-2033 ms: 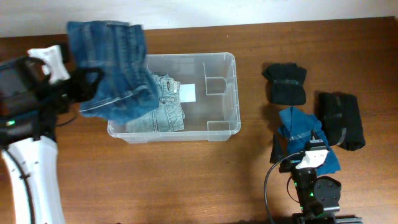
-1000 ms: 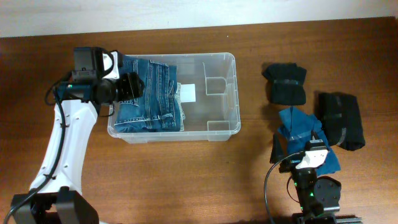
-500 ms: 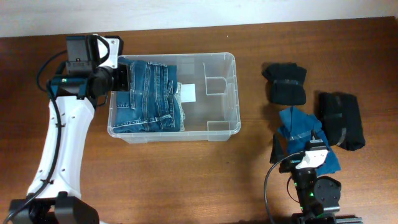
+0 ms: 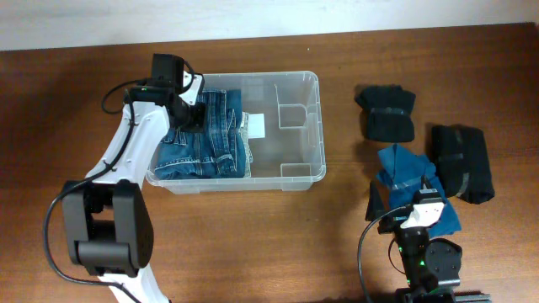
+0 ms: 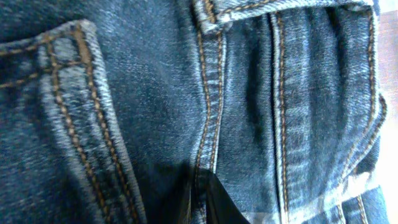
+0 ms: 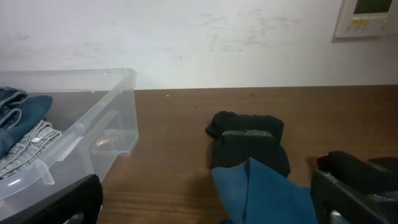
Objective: Pack container
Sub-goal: 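Carry the dark-blue jeans into the container on top of the light jeans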
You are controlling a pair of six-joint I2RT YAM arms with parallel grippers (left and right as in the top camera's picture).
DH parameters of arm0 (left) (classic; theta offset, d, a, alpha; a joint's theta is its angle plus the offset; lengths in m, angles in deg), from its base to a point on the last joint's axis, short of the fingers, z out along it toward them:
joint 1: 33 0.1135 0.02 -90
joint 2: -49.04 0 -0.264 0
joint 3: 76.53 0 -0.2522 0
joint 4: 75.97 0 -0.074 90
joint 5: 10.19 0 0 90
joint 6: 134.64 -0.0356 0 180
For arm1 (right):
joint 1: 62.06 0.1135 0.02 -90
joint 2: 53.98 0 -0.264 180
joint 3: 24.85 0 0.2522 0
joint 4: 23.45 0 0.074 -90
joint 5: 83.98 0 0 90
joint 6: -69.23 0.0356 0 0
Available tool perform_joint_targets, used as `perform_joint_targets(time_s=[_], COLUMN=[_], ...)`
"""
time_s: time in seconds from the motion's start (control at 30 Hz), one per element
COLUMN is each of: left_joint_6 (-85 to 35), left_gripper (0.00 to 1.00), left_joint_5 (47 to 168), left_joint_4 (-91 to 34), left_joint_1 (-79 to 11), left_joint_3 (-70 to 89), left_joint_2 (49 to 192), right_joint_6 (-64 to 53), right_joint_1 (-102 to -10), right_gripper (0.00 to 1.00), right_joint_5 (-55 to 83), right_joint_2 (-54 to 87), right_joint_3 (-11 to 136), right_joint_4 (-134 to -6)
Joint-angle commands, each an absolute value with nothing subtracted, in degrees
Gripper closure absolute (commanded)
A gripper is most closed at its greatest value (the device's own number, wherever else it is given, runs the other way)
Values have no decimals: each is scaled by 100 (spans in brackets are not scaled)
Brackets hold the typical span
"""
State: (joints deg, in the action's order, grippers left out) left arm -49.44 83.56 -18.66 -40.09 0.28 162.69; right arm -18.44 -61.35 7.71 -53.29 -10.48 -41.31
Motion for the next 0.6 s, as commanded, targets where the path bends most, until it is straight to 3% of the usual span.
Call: perform_joint_targets(time_s=[0.0,0.23,0.3,0.33,0.37,0.4,0.57], left_joint_6=[-5029,-5029,-5029,-5027,-5003,-4961,-4941], left_gripper=[89,90,85,80,62,51,15], left_joint_5=[7853,7899,7993,8074,8216,8214,8205], left_joint_4=[-1847,-1316,-1025,-900,-592,-465,51], left_joint_1=[-3897,-3902,-3902,-3900,-3884,-3884,-3884], left_joint_3=[161,-473,-757,-868,-1144,-1260,-1780], left_joint_2=[16730,16450,16302,16227,16037,15945,15276], right_joint_6=[-1886,-1883,-1883,-1883,-1883,-1886,-1883], right_joint_1=[-6181,-6181,-6181,-6181,-6181,-6181,-6181], right_gripper=[2,2,2,2,2,2,2], right_joint_5=[745,745,745,745,745,745,745], right_joint_2=[-5355,-5355,-5355,-5355,-5355,-5355,-5355], right_joint_3=[-1077,-1077,-1077,-1077,-1077,-1077,-1077], right_joint_4=[-4168,-4168,-4168,-4168,-4168,-4168,-4166])
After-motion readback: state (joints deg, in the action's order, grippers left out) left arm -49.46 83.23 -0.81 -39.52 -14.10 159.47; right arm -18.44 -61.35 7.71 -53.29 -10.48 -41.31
